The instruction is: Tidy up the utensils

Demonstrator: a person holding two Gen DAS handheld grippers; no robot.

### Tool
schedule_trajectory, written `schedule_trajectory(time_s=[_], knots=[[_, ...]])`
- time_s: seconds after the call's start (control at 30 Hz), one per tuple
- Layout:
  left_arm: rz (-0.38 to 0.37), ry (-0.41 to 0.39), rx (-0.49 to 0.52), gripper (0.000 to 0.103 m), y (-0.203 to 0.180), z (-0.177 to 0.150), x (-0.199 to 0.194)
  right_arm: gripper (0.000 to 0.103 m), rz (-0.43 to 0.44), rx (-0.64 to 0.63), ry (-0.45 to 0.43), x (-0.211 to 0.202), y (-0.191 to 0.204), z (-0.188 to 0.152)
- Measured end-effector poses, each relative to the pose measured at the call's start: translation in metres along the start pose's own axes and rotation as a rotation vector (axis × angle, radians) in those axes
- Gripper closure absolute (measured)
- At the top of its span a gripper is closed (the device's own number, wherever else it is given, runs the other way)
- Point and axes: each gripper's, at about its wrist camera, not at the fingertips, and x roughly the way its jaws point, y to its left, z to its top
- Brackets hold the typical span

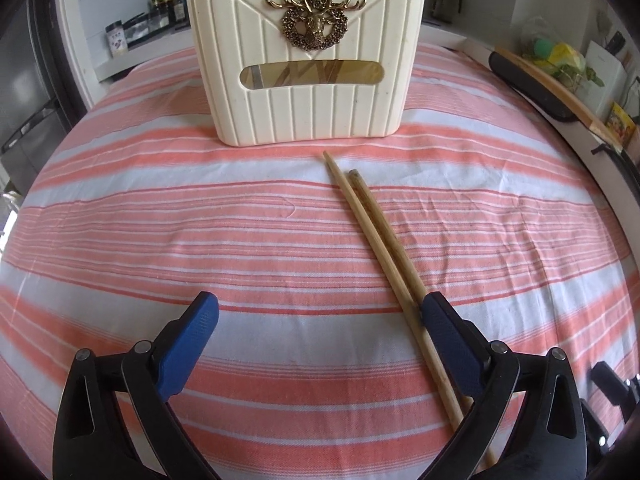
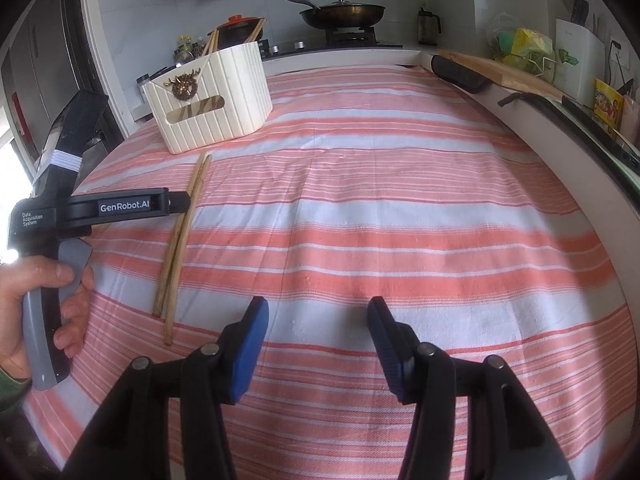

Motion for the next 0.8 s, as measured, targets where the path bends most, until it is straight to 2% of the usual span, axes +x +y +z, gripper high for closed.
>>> schedule_trajectory(time_s=[0.03, 0.2, 0.3, 0.37, 0.4, 0.47, 0.5, 0.73, 0.8], knots=[[0.011, 0.008, 0.007, 0.008, 0.001, -0.001, 0.002, 0.05, 0.0, 0.001, 0.0, 0.0, 0.0, 0.0], [0.011, 0.002, 0.028, 0.009, 0.004, -0.003, 0.003, 0.051, 0.001, 0.009, -0.002, -0.001, -0.001, 0.0], [-0.005, 0.002, 0.058, 0.023, 0.005, -0.005, -0.003, 0.051, -0.004, 0.005, -0.001, 0.0, 0.0, 0.0], [-0.019, -0.005, 0.1, 0.046, 0.005, -0.01, -0.01, 0.051, -0.003, 0.006, -0.001, 0.0, 0.0, -0.001], [-0.026, -0.008, 0.118, 0.054, 0.005, -0.013, -0.014, 0.051, -0.001, 0.008, -0.002, 0.0, 0.0, -0.001], [-0.034, -0.012, 0.151, 0.087, 0.008, -0.019, -0.02, 0.051, 0.0, 0.009, -0.002, 0.0, -0.001, -0.001], [-0.035, -0.013, 0.167, 0.091, 0.009, -0.021, -0.022, 0.051, 0.0, 0.008, -0.002, -0.001, -0.001, -0.001], [-0.058, 0.012, 0.19, 0.098, 0.047, -0.043, -0.04, 0.051, 0.008, 0.029, -0.01, -0.007, 0.0, 0.0], [-0.067, 0.022, 0.193, 0.097, 0.062, -0.05, -0.046, 0.05, 0.076, 0.025, -0.003, -0.013, 0.011, 0.004]])
